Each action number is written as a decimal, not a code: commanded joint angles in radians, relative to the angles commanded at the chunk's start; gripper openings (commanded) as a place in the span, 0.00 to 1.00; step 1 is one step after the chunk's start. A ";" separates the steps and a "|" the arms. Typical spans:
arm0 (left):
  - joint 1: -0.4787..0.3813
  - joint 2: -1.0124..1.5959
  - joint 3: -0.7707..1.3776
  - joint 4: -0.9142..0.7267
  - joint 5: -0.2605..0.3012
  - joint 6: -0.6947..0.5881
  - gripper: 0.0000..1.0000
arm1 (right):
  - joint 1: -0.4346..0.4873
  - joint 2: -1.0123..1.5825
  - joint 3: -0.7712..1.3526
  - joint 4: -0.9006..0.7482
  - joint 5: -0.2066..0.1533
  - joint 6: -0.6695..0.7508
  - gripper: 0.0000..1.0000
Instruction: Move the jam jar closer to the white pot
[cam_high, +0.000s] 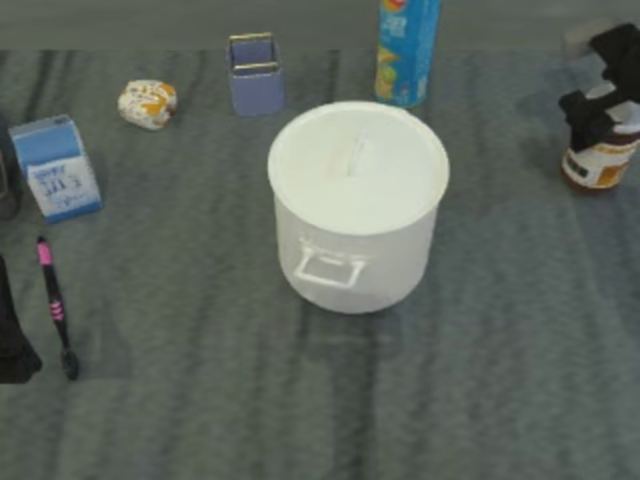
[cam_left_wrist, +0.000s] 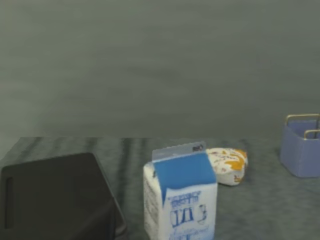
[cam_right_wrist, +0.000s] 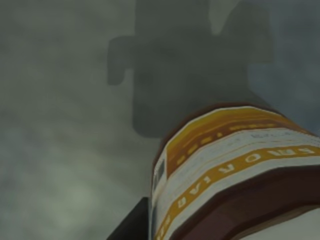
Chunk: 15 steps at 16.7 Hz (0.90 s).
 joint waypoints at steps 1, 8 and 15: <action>0.000 0.000 0.000 0.000 0.000 0.000 1.00 | 0.001 -0.003 -0.003 0.000 0.000 0.000 0.00; 0.000 0.000 0.000 0.000 0.000 0.000 1.00 | 0.008 -0.295 -0.258 -0.027 -0.004 0.003 0.00; 0.000 0.000 0.000 0.000 0.000 0.000 1.00 | 0.016 -0.505 -0.451 -0.054 -0.005 0.001 0.00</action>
